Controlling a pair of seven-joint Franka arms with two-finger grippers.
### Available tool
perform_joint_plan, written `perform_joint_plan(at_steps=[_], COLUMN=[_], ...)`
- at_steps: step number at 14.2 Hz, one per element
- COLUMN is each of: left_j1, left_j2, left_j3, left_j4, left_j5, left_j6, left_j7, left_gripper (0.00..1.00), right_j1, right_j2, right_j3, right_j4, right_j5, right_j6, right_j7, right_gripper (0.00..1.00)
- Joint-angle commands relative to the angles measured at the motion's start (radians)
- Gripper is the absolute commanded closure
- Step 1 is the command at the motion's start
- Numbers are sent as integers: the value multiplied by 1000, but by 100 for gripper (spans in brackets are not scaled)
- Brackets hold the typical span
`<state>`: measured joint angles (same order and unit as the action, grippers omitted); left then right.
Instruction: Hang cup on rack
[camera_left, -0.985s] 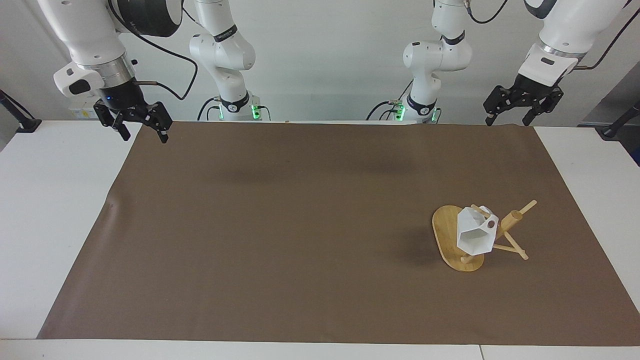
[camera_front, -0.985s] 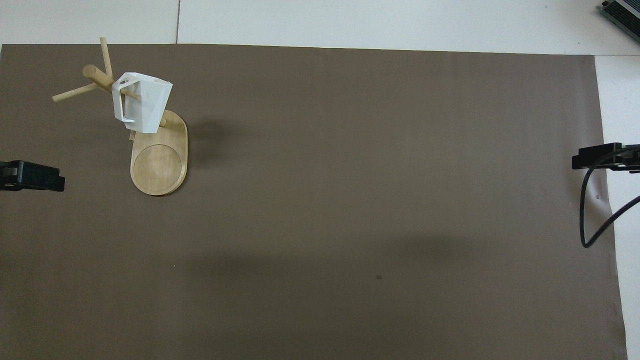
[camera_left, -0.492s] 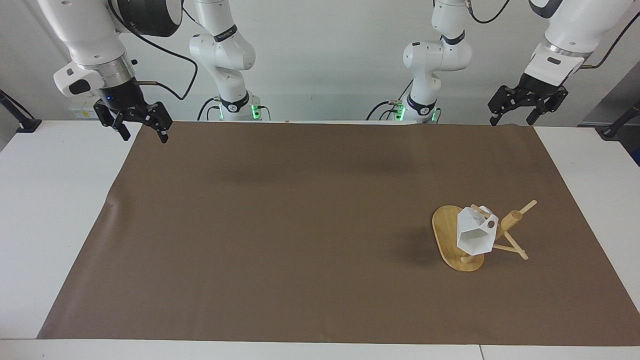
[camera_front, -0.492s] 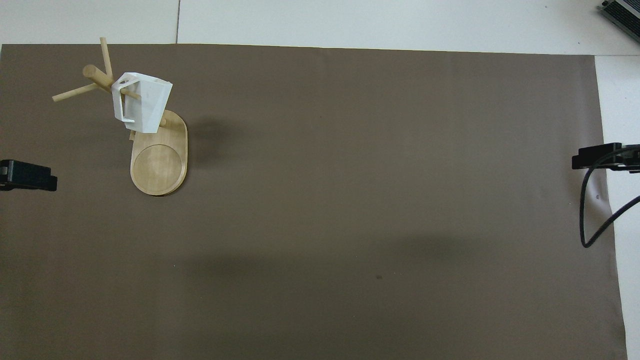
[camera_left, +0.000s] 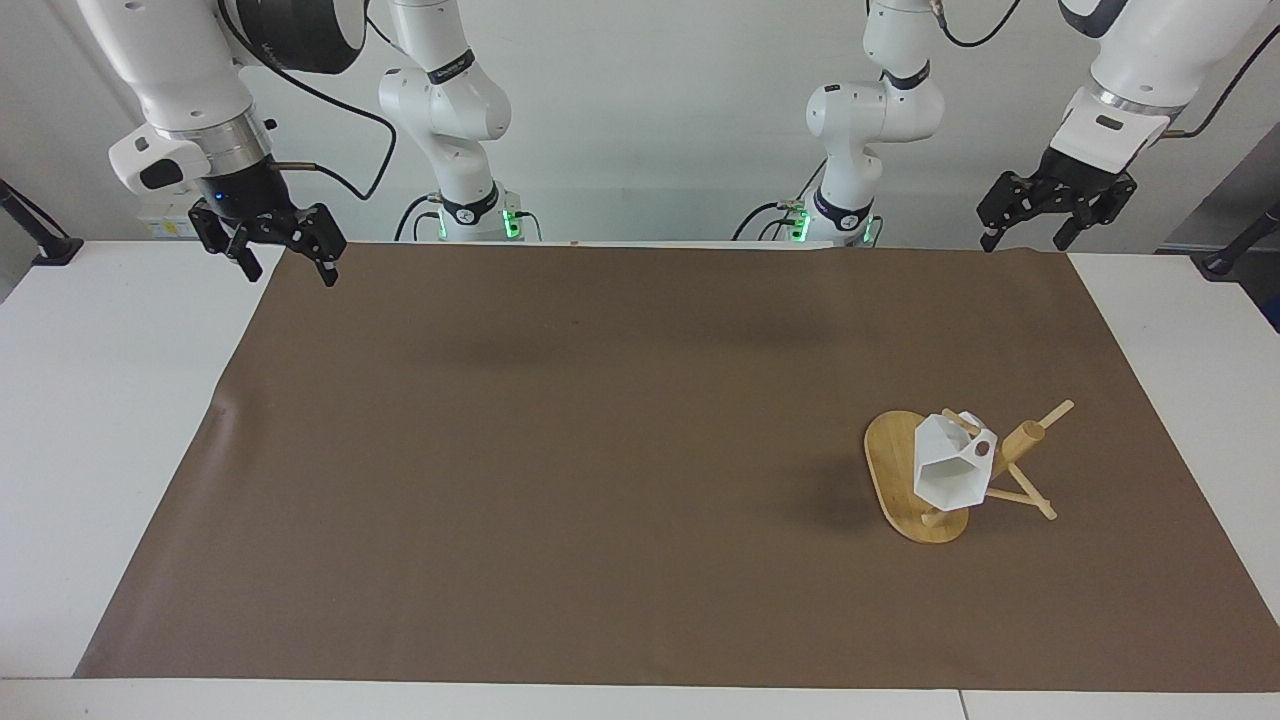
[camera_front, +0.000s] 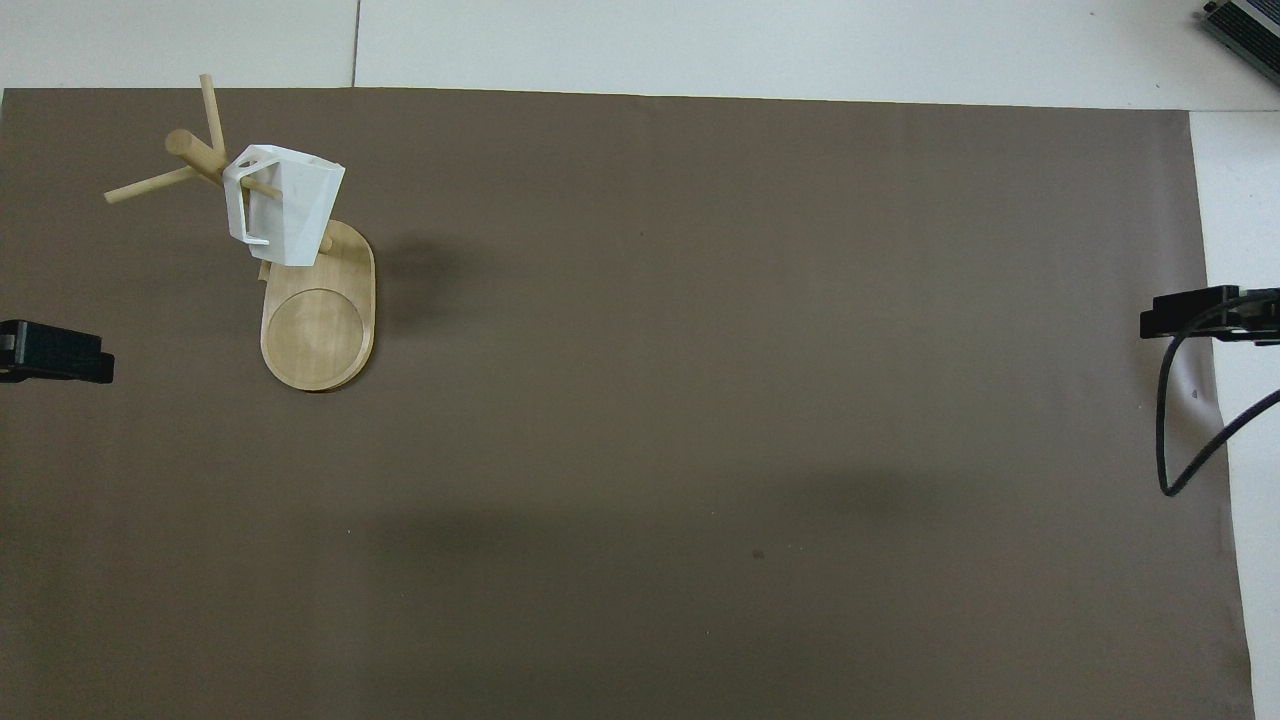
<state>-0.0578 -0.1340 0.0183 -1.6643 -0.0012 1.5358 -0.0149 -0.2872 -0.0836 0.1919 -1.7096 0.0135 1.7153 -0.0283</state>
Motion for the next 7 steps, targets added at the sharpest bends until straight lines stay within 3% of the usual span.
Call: perform_joint_plan(at_steps=[1,7], left_j1=[6,6], left_j2=[-24,-24], left_j3=[-3,-3], left_j4=[-23,-23], left_j5=[-13,-13], left_j6=[-9,-8], left_j7=[12,12], left_gripper=[0,0], right_j1=[45,63], right_j2=[-10,-11], right_j3=[1,0], right_j4=[-1,-2], right_j5=[3,5], right_j6=[-19,-20], right_j7=[14,14], right_gripper=[0,0])
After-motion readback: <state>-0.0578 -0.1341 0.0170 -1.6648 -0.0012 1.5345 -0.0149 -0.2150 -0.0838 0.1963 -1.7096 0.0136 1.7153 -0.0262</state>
